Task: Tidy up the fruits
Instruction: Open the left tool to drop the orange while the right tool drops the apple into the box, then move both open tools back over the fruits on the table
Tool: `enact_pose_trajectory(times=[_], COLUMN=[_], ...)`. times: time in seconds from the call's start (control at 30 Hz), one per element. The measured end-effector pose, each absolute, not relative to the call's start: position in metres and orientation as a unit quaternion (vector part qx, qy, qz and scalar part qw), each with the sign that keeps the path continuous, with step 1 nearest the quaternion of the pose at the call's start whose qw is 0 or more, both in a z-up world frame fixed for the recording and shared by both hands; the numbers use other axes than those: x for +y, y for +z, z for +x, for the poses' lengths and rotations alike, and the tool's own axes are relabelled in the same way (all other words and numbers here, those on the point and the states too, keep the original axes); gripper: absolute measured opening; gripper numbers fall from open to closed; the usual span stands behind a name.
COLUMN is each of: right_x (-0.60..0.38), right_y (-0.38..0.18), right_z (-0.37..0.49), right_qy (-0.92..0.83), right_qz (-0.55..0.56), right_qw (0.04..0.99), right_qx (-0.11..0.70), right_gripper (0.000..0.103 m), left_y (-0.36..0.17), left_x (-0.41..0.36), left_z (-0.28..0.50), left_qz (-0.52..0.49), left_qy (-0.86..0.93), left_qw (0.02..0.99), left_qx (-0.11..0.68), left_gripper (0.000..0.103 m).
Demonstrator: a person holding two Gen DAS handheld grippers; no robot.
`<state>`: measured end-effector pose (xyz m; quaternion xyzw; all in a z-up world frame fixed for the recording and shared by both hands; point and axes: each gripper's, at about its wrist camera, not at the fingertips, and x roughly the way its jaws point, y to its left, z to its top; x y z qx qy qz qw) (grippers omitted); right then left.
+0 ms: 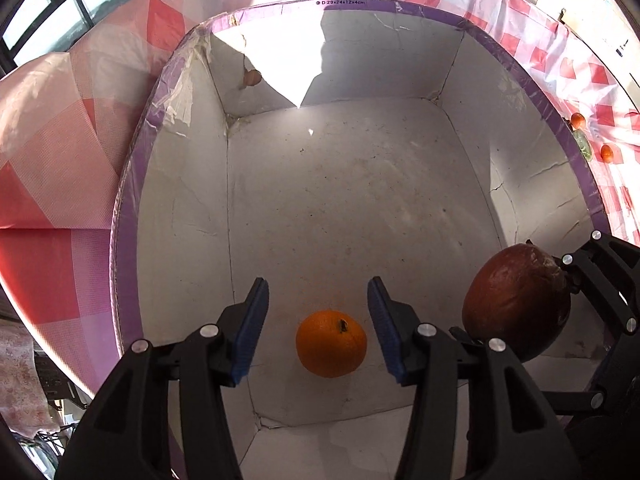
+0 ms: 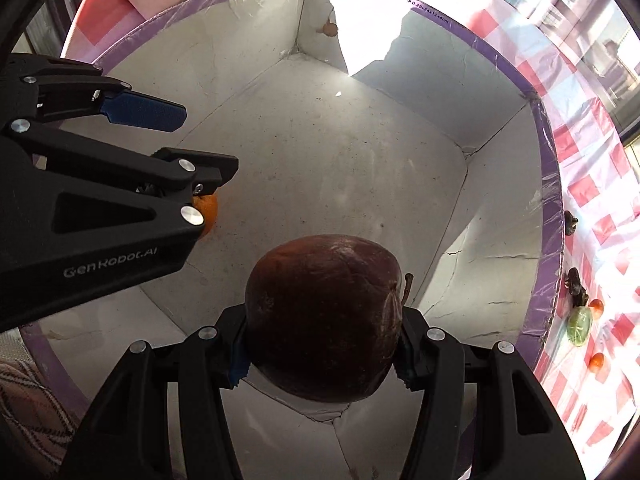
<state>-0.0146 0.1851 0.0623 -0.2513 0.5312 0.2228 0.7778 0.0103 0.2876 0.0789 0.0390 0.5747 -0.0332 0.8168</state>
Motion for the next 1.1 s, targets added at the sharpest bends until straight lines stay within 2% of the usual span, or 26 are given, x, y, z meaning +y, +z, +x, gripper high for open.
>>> enact_pose_trajectory(times=[0.13,0.3,0.5,0.63,0.7,0.8,0.97,1.1], right_x=[0.182,0.179,0.160,0.131,0.111,0.079,0.025,-0.030], right_y=[0.068,0.083,0.108,0.128,0.138,0.151,0.165,0.162], right_z=[-0.017,-0.019,-0.039,-0.053,-0.058,-0.061,-0.062,-0.054], right_qy=[0.222,0.211,0.205,0.209,0.211,0.208,0.181,0.131], right_qz=[-0.233,-0.217,-0.192,-0.138,-0.097,-0.056,-0.009,0.014], right_qw=[0.785,0.807,0.844,0.876,0.890,0.903,0.925,0.931], right_qx=[0.529,0.507,0.458,0.413,0.393,0.371,0.335,0.340], right_gripper=[0.058,0.074,0.080,0.083,0.087,0.087,0.087,0.088], left_y=[0.079,0.082,0.092,0.107,0.119,0.139,0.171,0.183], left_x=[0.283,0.279,0.280,0.275,0.268,0.250,0.198,0.150], left_z=[0.009,0.004,-0.002,-0.005,-0.009,-0.017,-0.028,-0.025], left_qz=[0.039,0.037,0.002,-0.017,-0.021,-0.023,0.013,0.051], left_qy=[-0.047,-0.065,-0.077,-0.058,-0.045,-0.036,-0.044,-0.046], left_qw=[0.816,0.823,0.839,0.855,0.869,0.895,0.935,0.942], left_qx=[0.574,0.562,0.539,0.516,0.492,0.445,0.351,0.328], left_gripper=[0.061,0.072,0.082,0.086,0.093,0.101,0.101,0.101])
